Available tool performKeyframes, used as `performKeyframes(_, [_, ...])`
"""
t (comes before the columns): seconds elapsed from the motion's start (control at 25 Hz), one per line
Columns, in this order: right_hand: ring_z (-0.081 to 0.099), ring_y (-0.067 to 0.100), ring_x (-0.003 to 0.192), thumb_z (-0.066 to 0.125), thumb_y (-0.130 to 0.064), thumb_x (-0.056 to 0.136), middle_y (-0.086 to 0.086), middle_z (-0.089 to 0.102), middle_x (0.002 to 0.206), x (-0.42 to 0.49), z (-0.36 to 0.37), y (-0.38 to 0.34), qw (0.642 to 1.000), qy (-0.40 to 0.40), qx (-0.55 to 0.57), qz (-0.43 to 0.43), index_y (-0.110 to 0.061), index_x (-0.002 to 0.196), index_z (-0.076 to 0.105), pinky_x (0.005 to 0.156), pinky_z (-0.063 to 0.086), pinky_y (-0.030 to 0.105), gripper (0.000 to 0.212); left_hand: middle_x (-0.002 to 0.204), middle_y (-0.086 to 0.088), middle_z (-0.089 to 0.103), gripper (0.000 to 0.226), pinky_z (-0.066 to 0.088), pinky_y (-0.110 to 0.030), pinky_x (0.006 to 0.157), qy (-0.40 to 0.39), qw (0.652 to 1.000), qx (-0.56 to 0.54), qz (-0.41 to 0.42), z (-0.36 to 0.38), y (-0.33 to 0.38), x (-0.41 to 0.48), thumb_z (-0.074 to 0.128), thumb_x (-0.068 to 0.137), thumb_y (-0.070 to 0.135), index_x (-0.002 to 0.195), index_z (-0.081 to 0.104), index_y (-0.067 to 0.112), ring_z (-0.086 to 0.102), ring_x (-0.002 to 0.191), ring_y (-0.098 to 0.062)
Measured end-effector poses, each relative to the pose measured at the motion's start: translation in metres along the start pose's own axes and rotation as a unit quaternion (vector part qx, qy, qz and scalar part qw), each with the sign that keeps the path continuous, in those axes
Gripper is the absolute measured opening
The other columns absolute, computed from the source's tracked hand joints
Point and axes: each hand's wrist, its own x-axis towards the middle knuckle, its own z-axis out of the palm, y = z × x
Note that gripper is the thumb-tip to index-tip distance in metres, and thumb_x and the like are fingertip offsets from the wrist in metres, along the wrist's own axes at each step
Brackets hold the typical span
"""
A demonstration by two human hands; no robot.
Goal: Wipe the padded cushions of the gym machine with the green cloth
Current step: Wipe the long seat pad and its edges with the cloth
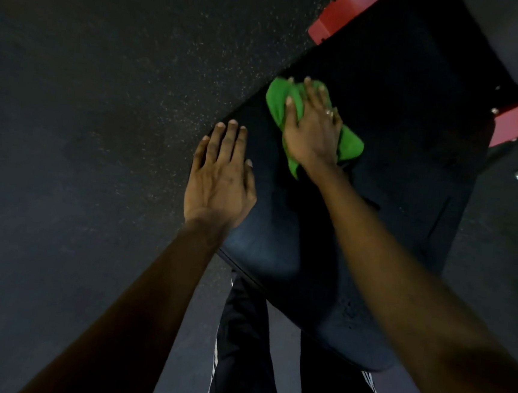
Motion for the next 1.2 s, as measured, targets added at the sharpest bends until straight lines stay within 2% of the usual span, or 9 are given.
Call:
performKeyframes(0.16, [0.015, 0.020, 0.155, 0.025, -0.049, 0.108, -0.001, 0.024, 0.167, 0.054, -0.015, -0.012, 0.995, 0.005, 0.056, 0.082, -0.020, 0.158, 0.032, 0.123, 0.015, 0.053, 0.058, 0.167, -0.007, 0.018, 0.058, 0.009, -0.040, 0.126, -0.004, 1.000, 0.001, -0.002, 0.001, 0.002, 0.001, 0.027, 0.106, 0.032, 0.159, 0.021, 0.010, 0.010, 0.155, -0.021])
performKeyframes(0.32, [0.025, 0.023, 0.153, 0.027, -0.051, 0.106, 0.002, 0.028, 0.166, -0.065, -0.017, -0.017, 0.994, -0.032, 0.103, 0.030, -0.020, 0.157, 0.032, 0.122, 0.024, 0.052, 0.060, 0.167, -0.008, 0.019, 0.059, 0.012, -0.041, 0.126, -0.005, 1.000, 0.008, 0.004, -0.001, 0.001, 0.001, 0.024, 0.105, 0.032, 0.159, 0.021, 0.010, 0.010, 0.155, -0.022])
performKeyframes(0.44, [0.007, 0.018, 0.157, 0.019, -0.058, 0.103, -0.007, 0.012, 0.170, -0.134, -0.005, -0.014, 0.998, -0.060, -0.001, -0.023, -0.036, 0.160, 0.018, 0.123, 0.011, 0.050, 0.062, 0.166, -0.009, 0.021, 0.062, 0.012, -0.042, 0.126, -0.009, 1.000, 0.010, 0.006, -0.002, 0.001, 0.001, 0.022, 0.101, 0.034, 0.159, 0.022, 0.009, 0.012, 0.155, -0.024])
performKeyframes(0.56, [0.009, 0.018, 0.157, 0.021, -0.054, 0.104, -0.007, 0.015, 0.169, -0.077, 0.005, -0.016, 0.999, -0.015, -0.033, 0.003, -0.036, 0.160, 0.020, 0.123, 0.014, 0.053, 0.059, 0.166, -0.010, 0.021, 0.059, 0.012, -0.042, 0.126, -0.010, 1.000, 0.006, 0.007, -0.002, 0.002, 0.000, 0.028, 0.104, 0.031, 0.158, 0.023, 0.009, 0.012, 0.155, -0.023])
performKeyframes(0.72, [0.007, 0.019, 0.157, 0.021, -0.052, 0.106, -0.006, 0.016, 0.169, 0.042, -0.002, -0.010, 0.997, 0.003, 0.012, 0.075, -0.030, 0.160, 0.023, 0.123, 0.013, 0.057, 0.058, 0.166, -0.009, 0.021, 0.058, 0.012, -0.042, 0.126, -0.004, 1.000, 0.001, 0.002, -0.001, 0.001, -0.001, 0.028, 0.105, 0.031, 0.159, 0.022, 0.009, 0.012, 0.155, -0.023])
performKeyframes(0.84, [0.006, 0.023, 0.157, 0.019, -0.053, 0.106, -0.004, 0.016, 0.169, 0.081, -0.008, -0.014, 0.992, -0.001, 0.038, 0.117, -0.027, 0.160, 0.026, 0.121, 0.011, 0.063, 0.059, 0.166, -0.009, 0.021, 0.058, 0.012, -0.042, 0.126, 0.000, 1.000, 0.005, 0.003, 0.001, 0.001, 0.001, 0.027, 0.105, 0.031, 0.159, 0.022, 0.009, 0.013, 0.155, -0.023])
performKeyframes(0.92, [0.007, 0.025, 0.157, 0.021, -0.051, 0.107, -0.003, 0.017, 0.169, 0.043, -0.009, -0.020, 0.997, -0.012, 0.039, 0.067, -0.026, 0.160, 0.025, 0.122, 0.014, 0.062, 0.059, 0.166, -0.009, 0.022, 0.057, 0.014, -0.042, 0.125, 0.003, 1.000, 0.006, 0.006, 0.002, 0.001, 0.000, 0.026, 0.105, 0.030, 0.158, 0.023, 0.009, 0.014, 0.155, -0.023])
performKeyframes(1.08, [0.008, 0.023, 0.157, 0.024, -0.058, 0.102, -0.007, 0.014, 0.169, -0.101, -0.002, -0.011, 0.997, -0.049, -0.029, -0.056, -0.034, 0.161, 0.017, 0.122, 0.014, 0.055, 0.065, 0.165, -0.010, 0.023, 0.058, 0.014, -0.043, 0.125, 0.003, 1.000, 0.007, 0.011, 0.002, 0.000, 0.000, 0.023, 0.103, 0.029, 0.157, 0.025, 0.008, 0.015, 0.154, -0.025])
performKeyframes(1.2, [0.008, 0.019, 0.157, 0.029, -0.057, 0.102, -0.007, 0.016, 0.169, -0.067, -0.001, 0.003, 0.999, -0.023, -0.032, -0.007, -0.033, 0.161, 0.018, 0.124, 0.016, 0.055, 0.064, 0.166, -0.009, 0.022, 0.058, 0.014, -0.044, 0.124, 0.003, 1.000, 0.013, 0.014, 0.002, 0.000, 0.001, 0.025, 0.104, 0.029, 0.159, 0.023, 0.010, 0.014, 0.155, -0.025])
